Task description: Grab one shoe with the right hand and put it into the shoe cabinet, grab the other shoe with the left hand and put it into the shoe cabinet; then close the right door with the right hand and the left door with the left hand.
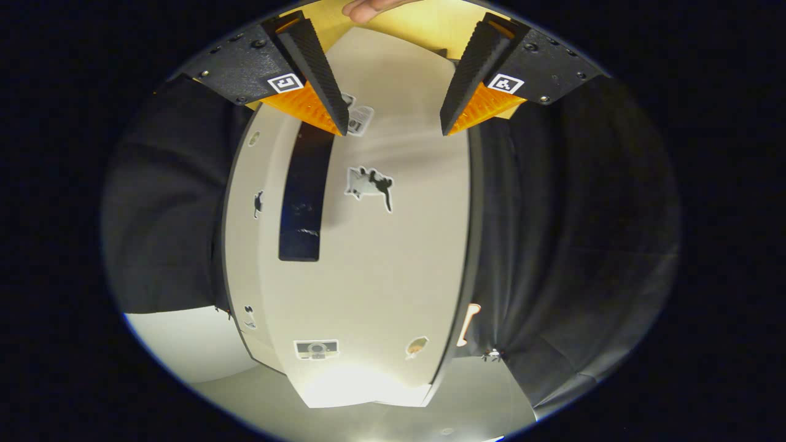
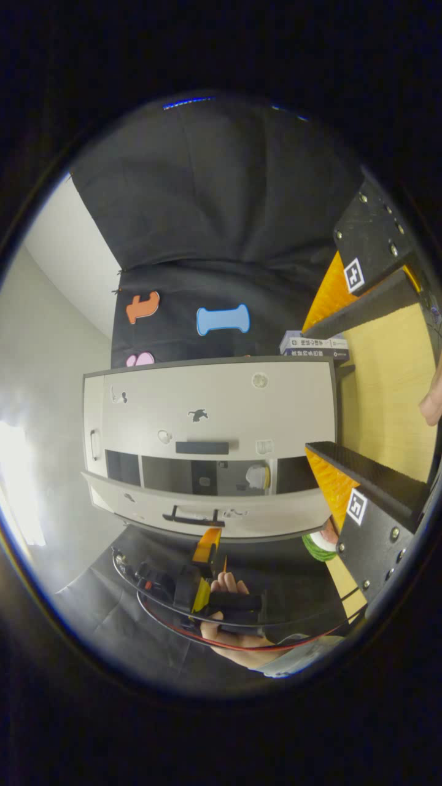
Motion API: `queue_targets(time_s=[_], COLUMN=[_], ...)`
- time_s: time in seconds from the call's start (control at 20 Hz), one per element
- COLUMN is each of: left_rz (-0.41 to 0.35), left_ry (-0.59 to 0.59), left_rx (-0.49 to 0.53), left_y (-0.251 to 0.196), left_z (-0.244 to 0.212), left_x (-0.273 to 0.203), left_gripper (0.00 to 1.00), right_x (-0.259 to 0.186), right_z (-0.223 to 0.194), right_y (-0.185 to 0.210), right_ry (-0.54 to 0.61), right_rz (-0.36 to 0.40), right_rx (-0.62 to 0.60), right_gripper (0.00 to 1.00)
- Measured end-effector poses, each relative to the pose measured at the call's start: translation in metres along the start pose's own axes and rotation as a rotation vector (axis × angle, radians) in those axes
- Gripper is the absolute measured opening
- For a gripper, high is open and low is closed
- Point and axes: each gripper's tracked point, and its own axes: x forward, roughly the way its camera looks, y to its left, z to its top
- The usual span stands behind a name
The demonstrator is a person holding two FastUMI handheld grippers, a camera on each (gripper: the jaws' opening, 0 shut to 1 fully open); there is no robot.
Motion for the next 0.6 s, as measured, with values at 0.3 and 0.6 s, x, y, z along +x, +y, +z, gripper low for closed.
queue_targets(time_s=[0.3,0.6], left_rz=[0.028,0.027], left_ry=[-0.025,-0.041], left_rx=[0.044,0.029], left_y=[-0.022,-0.022], left_z=[-0.029,-0.047], left_x=[-0.020,-0.060], left_gripper=[0.96,0.96], right_x=[0.004,0.009], right_z=[-0.001,0.009], right_y=[-0.005,0.001], right_ry=[0.015,0.003], right_rz=[-0.006,-0.011], right_rx=[-0.014,0.023], right_gripper=[1.00,1.00])
